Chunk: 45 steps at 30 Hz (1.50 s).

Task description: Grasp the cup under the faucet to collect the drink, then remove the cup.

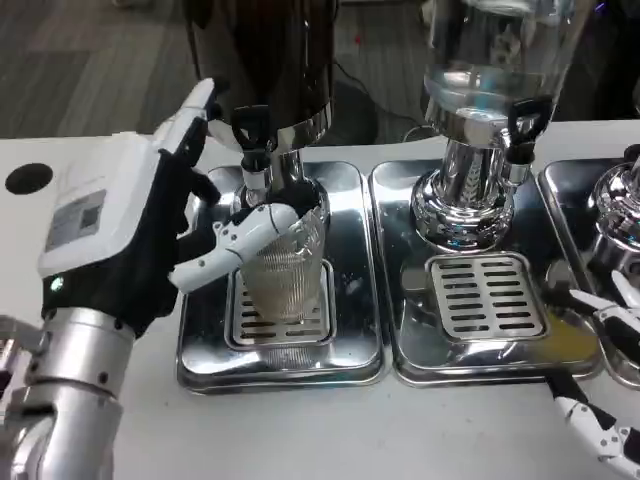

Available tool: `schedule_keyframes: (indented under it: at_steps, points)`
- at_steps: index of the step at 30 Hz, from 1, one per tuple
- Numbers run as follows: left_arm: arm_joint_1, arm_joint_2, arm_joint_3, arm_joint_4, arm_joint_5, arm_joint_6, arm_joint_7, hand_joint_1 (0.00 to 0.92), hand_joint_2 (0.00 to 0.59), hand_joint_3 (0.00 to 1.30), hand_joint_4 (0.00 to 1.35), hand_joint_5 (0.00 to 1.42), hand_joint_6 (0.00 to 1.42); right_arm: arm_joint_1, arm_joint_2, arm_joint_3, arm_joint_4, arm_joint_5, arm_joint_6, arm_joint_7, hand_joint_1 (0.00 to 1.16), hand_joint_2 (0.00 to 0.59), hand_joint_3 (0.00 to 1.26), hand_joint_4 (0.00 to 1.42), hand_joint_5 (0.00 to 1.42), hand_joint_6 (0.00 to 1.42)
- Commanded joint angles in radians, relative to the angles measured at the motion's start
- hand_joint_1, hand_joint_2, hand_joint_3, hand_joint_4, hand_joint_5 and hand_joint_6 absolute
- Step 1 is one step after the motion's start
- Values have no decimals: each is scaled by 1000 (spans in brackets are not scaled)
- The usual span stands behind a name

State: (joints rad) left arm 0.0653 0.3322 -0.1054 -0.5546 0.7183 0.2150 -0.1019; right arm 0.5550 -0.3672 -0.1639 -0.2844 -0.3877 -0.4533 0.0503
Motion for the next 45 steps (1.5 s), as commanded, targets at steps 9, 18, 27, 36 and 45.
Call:
schedule_keyframes:
  at_steps: [9, 18, 27, 36, 45]
  points:
    - [-28, -32, -31, -6, 2, 20, -56, 21, 81, 167, 81, 693, 958, 20, -10, -30, -14, 5, -47, -3, 608, 391, 231, 0, 0, 0]
    - [2, -28, -41, -27, 18, 49, -86, 21, 81, 264, 185, 757, 988, 26, -5, -30, -13, 15, -64, -3, 606, 390, 223, 0, 0, 0]
    - [32, -23, -48, -32, 10, 57, -107, 21, 81, 272, 211, 764, 992, 36, -1, -28, -21, 20, -68, -1, 605, 390, 221, 0, 0, 0]
    - [48, -16, -50, -26, -2, 57, -122, 6, 73, 273, 212, 765, 995, 40, 0, -25, -23, 19, -71, 0, 605, 390, 213, 0, 0, 0]
    - [64, -12, -63, -26, -5, 50, -129, 3, 72, 273, 212, 765, 980, 36, 2, -21, -25, 18, -68, 2, 605, 390, 213, 0, 0, 0]
